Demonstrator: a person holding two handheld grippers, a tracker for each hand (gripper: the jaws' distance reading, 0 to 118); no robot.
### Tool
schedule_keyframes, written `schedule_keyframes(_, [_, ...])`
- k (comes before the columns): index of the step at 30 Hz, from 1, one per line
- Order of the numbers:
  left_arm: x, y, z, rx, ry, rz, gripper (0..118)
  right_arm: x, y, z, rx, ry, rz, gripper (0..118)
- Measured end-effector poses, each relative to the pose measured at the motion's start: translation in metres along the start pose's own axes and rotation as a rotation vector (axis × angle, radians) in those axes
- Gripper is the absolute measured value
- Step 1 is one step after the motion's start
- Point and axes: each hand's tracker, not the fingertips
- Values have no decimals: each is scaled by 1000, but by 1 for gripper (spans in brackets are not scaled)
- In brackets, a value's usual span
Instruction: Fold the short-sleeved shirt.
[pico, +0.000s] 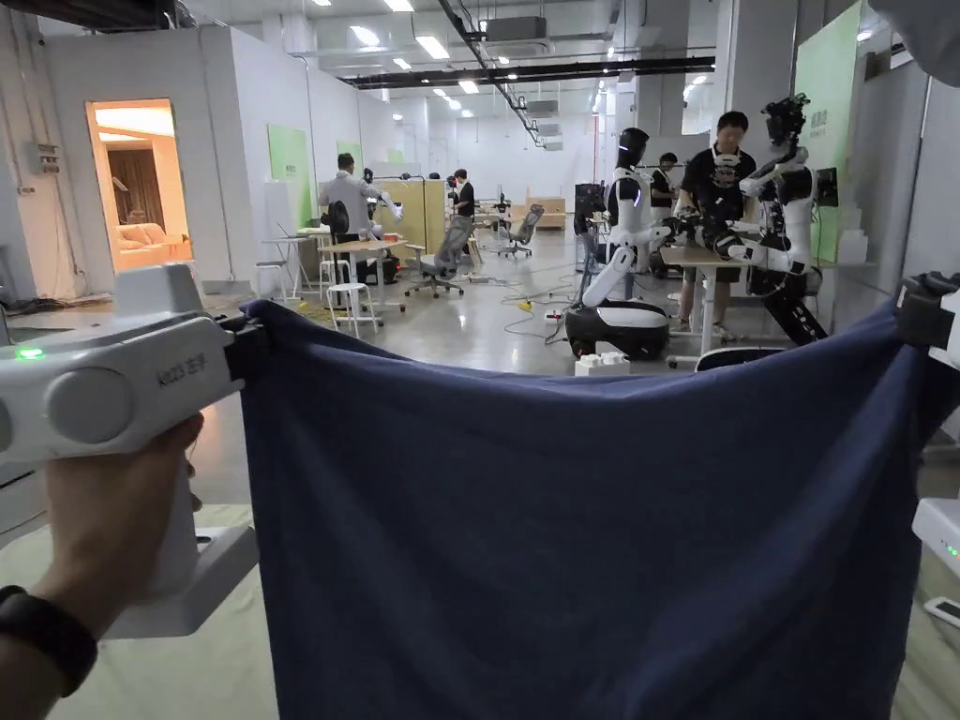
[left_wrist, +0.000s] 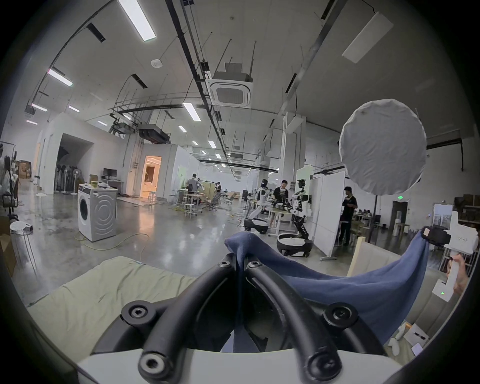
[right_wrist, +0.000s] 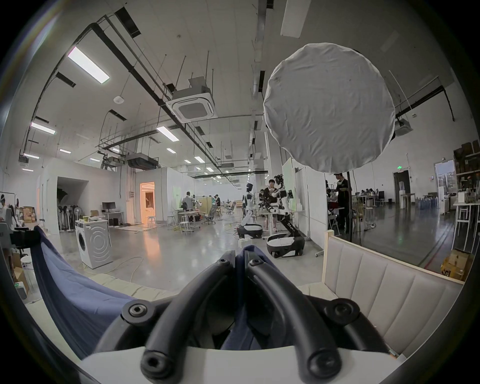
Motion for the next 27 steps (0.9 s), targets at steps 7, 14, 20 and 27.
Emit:
schedule_keyframes(7, [7, -14, -36, -27, 42, -19, 5, -8, -14, -44, -22, -47, 54, 6])
schedule_keyframes(14, [7, -37, -65, -56, 69, -18, 5, -14, -42, -55, -73, -58, 19, 6])
schedule_keyframes(20, [-4, -99, -46, -148, 19, -9, 5, -7, -99, -32, -186, -12, 6, 6])
schedule_keyframes(27, [-35, -205, 18, -258, -24, 121, 5, 6, -205, 56, -296, 44, -52, 6])
